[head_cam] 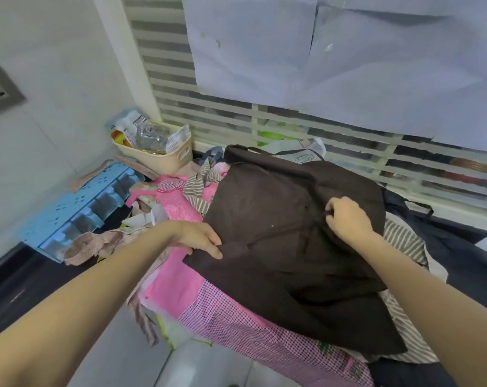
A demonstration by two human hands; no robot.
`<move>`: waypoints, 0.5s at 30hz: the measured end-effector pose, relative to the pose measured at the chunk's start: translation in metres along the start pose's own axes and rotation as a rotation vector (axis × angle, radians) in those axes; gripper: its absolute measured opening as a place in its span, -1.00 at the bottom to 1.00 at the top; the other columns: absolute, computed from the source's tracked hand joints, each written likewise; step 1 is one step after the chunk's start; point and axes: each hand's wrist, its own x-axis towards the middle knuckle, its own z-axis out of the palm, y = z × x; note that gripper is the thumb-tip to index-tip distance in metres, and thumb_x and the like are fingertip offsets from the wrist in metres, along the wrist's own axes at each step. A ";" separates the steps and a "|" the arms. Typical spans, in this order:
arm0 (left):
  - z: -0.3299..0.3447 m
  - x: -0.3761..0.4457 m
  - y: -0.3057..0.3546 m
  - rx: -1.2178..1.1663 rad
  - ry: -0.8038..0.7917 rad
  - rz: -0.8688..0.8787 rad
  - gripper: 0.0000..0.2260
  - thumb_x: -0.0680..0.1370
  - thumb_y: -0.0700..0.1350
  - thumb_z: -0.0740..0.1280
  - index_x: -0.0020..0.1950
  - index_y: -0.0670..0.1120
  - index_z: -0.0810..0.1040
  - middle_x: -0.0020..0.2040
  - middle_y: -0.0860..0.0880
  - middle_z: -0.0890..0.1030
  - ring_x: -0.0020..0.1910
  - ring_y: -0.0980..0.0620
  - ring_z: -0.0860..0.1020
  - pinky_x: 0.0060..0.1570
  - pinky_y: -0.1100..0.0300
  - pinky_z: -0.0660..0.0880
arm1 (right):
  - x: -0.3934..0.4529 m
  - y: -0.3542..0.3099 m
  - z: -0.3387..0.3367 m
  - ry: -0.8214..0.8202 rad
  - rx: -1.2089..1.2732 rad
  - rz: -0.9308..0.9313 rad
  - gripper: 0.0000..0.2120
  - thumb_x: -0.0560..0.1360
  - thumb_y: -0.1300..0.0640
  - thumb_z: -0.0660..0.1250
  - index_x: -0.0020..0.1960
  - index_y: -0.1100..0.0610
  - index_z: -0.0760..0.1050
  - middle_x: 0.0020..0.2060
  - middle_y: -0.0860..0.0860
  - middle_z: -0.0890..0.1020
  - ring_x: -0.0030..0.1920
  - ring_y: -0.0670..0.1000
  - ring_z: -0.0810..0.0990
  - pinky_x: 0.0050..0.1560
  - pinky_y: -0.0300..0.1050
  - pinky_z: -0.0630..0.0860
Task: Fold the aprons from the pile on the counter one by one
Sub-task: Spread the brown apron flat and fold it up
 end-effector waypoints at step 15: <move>-0.022 0.009 0.030 -0.052 0.208 0.278 -0.72 0.46 -0.36 0.21 -0.22 -0.06 0.64 -0.24 -0.03 0.64 -0.18 0.00 0.59 -0.05 0.12 0.51 | -0.070 -0.028 0.027 -0.990 0.642 0.073 -0.69 0.50 -0.06 0.33 0.20 -0.10 0.38 0.22 -0.14 0.48 0.19 -0.10 0.46 0.31 -0.15 0.34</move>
